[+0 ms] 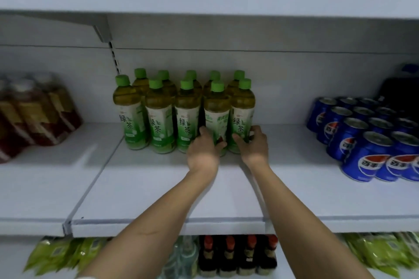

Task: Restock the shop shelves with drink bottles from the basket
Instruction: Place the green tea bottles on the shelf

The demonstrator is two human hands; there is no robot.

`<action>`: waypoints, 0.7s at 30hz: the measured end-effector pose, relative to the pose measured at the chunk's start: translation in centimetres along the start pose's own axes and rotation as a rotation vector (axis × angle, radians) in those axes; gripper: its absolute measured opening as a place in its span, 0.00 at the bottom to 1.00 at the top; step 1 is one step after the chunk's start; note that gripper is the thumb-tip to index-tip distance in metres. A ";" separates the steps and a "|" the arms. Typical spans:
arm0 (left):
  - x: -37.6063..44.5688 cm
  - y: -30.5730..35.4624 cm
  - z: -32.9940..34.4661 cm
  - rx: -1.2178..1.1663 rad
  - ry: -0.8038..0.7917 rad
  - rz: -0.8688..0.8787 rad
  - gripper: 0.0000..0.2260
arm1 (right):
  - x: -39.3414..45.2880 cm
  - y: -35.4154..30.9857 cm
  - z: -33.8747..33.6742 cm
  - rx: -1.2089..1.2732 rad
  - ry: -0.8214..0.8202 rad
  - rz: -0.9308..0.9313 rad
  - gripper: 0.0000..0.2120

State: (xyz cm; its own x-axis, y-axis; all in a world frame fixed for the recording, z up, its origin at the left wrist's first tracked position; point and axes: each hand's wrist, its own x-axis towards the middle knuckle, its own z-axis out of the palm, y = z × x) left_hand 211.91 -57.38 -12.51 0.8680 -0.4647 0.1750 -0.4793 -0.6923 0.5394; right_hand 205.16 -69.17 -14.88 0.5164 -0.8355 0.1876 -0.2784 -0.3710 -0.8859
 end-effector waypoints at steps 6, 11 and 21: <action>0.5 1.5 -0.4 0.003 -0.053 -0.084 0.30 | 0.5 -0.5 0.6 -0.012 0.024 0.005 0.24; 0.1 1.0 -1.5 0.204 -0.128 0.006 0.16 | 0.4 0.0 0.7 0.006 0.029 -0.009 0.25; 3.1 -11.1 -12.6 -0.239 0.718 0.094 0.14 | -0.5 0.8 1.3 0.004 0.115 -0.040 0.26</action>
State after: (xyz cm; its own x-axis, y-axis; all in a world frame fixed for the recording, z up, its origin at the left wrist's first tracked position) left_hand 221.59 -44.19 -7.54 0.7351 0.0140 0.6778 -0.5853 -0.4914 0.6450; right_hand 205.75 -68.55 -16.20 0.4308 -0.8613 0.2696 -0.2560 -0.4030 -0.8787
